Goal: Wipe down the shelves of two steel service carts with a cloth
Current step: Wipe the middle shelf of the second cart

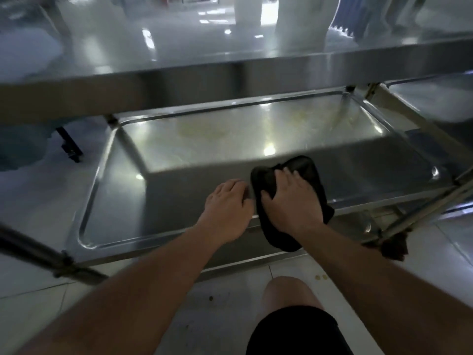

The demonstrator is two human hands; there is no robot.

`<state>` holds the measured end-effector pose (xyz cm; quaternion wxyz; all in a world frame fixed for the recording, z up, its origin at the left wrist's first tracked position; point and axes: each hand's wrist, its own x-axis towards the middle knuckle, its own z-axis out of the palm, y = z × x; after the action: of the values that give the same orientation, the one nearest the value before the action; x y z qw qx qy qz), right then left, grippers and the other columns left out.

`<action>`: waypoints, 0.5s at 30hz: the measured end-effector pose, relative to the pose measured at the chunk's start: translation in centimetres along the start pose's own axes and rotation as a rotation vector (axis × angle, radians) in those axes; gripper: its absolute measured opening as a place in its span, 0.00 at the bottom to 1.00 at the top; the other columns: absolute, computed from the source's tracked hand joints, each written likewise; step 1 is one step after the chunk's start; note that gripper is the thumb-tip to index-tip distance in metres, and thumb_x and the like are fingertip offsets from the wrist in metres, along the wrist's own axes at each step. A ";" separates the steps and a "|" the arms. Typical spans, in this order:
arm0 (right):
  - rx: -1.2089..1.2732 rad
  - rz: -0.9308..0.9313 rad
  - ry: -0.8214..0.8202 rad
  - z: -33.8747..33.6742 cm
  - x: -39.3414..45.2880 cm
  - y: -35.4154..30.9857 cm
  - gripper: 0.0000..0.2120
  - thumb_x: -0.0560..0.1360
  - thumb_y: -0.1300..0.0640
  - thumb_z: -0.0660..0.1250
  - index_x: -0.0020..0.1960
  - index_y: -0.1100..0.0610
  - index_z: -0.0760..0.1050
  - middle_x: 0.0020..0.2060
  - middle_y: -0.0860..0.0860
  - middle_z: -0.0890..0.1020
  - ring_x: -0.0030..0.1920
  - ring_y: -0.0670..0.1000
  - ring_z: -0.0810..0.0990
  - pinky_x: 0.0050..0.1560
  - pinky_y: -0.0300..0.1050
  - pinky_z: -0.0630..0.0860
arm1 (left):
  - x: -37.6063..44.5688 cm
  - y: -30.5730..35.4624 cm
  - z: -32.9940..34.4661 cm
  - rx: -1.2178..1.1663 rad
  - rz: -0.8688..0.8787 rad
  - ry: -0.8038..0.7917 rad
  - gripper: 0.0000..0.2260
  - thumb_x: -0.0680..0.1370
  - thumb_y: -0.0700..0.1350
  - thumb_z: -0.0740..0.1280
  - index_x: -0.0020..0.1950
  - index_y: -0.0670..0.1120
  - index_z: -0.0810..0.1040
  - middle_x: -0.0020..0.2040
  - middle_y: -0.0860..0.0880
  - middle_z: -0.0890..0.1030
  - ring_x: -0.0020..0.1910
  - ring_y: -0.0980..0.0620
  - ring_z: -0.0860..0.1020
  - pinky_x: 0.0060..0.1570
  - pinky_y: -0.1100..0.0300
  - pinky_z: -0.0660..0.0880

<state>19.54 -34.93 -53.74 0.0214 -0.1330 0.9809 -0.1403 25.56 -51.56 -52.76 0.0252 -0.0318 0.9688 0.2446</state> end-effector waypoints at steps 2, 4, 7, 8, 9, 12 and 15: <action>0.023 -0.054 -0.020 0.7 -0.9 -2.4 0.37 0.82 0.33 0.53 0.84 0.53 0.56 0.84 0.52 0.59 0.84 0.54 0.54 0.83 0.54 0.51 | -0.4 -1.7 -1.5 0.019 -0.014 -0.032 0.24 0.83 0.53 0.56 0.79 0.52 0.68 0.81 0.51 0.66 0.80 0.46 0.62 0.79 0.46 0.58; 0.029 -0.114 -0.029 1.7 -1.9 -5.3 0.37 0.81 0.32 0.51 0.84 0.51 0.58 0.83 0.50 0.61 0.84 0.52 0.56 0.83 0.53 0.52 | -1.9 -3.7 -3.0 0.050 -0.058 -0.008 0.22 0.82 0.52 0.58 0.77 0.52 0.70 0.78 0.51 0.69 0.78 0.47 0.64 0.78 0.46 0.60; 0.022 -0.202 -0.010 3.6 -3.4 -9.8 0.34 0.81 0.34 0.50 0.80 0.50 0.67 0.80 0.49 0.69 0.81 0.52 0.64 0.81 0.53 0.58 | -5.6 -6.4 -4.8 0.037 -0.175 0.058 0.17 0.80 0.52 0.60 0.68 0.51 0.74 0.70 0.50 0.74 0.71 0.47 0.71 0.72 0.48 0.66; 0.018 -0.215 -0.006 4.0 -3.7 -11.0 0.31 0.81 0.36 0.52 0.78 0.51 0.69 0.78 0.49 0.72 0.80 0.52 0.66 0.80 0.54 0.60 | -6.9 -7.1 -5.4 0.043 -0.217 0.073 0.16 0.79 0.51 0.61 0.67 0.51 0.74 0.68 0.50 0.75 0.69 0.47 0.72 0.70 0.49 0.68; 0.012 -0.219 -0.004 4.1 -3.9 -11.9 0.29 0.82 0.38 0.55 0.77 0.52 0.71 0.77 0.50 0.73 0.79 0.54 0.68 0.79 0.55 0.62 | -8.2 -7.8 -6.2 0.071 -0.245 0.070 0.16 0.79 0.50 0.63 0.67 0.50 0.74 0.68 0.50 0.75 0.68 0.47 0.72 0.69 0.50 0.68; -0.046 -0.237 -0.008 3.2 -4.1 -13.4 0.25 0.83 0.44 0.62 0.74 0.57 0.73 0.71 0.56 0.78 0.72 0.60 0.75 0.72 0.60 0.71 | -12.4 -8.7 -8.8 0.191 -0.278 -0.056 0.19 0.79 0.52 0.63 0.70 0.50 0.73 0.70 0.50 0.73 0.67 0.47 0.73 0.67 0.52 0.70; -0.221 -0.337 -0.125 1.0 -4.0 -14.4 0.24 0.84 0.46 0.62 0.72 0.60 0.73 0.62 0.60 0.80 0.58 0.63 0.79 0.57 0.60 0.76 | -16.4 -8.3 -11.8 0.270 -0.303 -0.213 0.23 0.79 0.52 0.63 0.73 0.49 0.74 0.72 0.48 0.74 0.69 0.45 0.73 0.67 0.51 0.71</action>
<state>27.18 -47.45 -50.63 0.0434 -0.3050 0.9510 -0.0248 42.15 -63.71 -45.25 0.1678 -0.1474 0.9687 0.1084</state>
